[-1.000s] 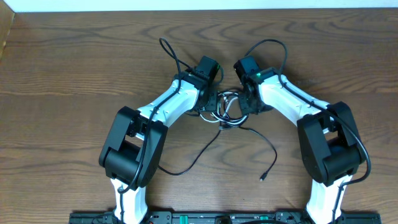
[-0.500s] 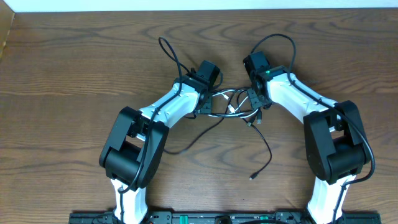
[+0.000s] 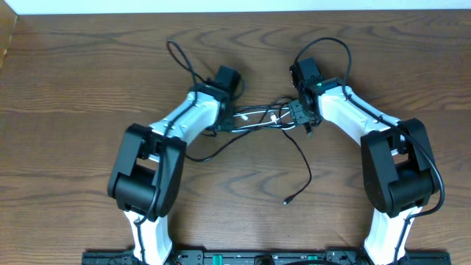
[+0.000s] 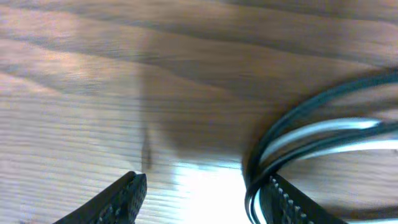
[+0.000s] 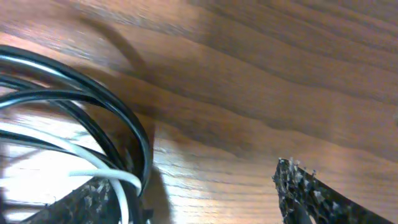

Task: Untangle cables
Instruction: 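Pull the grippers apart left and right, stretching the cables between them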

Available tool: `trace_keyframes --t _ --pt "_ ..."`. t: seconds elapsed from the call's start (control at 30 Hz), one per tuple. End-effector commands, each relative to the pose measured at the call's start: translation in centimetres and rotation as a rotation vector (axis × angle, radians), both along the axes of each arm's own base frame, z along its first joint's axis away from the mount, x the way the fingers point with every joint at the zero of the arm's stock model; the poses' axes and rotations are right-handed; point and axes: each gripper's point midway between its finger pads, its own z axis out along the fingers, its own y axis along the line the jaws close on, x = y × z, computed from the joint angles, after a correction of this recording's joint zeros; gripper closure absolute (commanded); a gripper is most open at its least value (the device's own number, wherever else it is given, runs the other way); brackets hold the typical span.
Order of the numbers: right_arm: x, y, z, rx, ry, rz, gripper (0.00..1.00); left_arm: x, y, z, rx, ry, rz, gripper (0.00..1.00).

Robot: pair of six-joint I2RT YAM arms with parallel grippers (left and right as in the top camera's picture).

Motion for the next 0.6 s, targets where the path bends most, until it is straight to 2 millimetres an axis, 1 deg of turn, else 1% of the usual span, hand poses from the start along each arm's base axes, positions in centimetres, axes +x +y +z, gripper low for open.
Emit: trace_keyframes --t 0.0,0.13,0.2,0.23,0.27,0.3,0.37,0.4,0.47,0.57 --pt "-0.7 -5.6 -1.7 -0.157 0.043 -0.079 0.28 -1.5 7.2 -1.4 0.173 0.081 0.100 0.40" --pt "-0.8 -5.2 -1.9 -0.119 0.054 -0.077 0.28 -1.7 7.8 -1.8 0.093 0.110 0.155 0.40" --pt "-0.7 -5.2 -1.9 -0.115 0.052 -0.078 0.28 -1.8 8.3 -1.9 0.065 0.114 0.221 0.40" --pt "-0.6 -5.2 -1.9 -0.113 0.046 -0.079 0.27 -1.8 8.9 -1.9 0.057 0.114 0.270 0.40" --pt "-0.6 -5.1 -1.9 -0.112 0.045 -0.079 0.25 -1.9 9.0 -1.9 0.049 0.116 0.283 0.40" --pt "-0.5 -4.9 -1.9 -0.101 0.042 -0.077 0.21 -1.9 8.9 -2.0 0.018 0.125 0.293 0.39" --pt "-0.3 -4.6 -1.9 -0.081 0.039 -0.074 0.17 -2.0 8.7 -2.1 -0.037 0.142 0.309 0.39" --pt "-0.1 -4.6 -1.9 -0.076 0.029 -0.076 0.16 -2.1 8.9 -2.2 -0.060 0.151 0.322 0.38" --pt "0.6 -4.7 -1.7 -0.068 0.001 -0.082 0.15 -2.1 9.8 -2.2 -0.063 0.155 0.349 0.38" --pt "1.2 -4.9 -1.6 -0.061 -0.021 -0.093 0.13 -2.2 10.6 -2.2 -0.063 0.160 0.371 0.38"
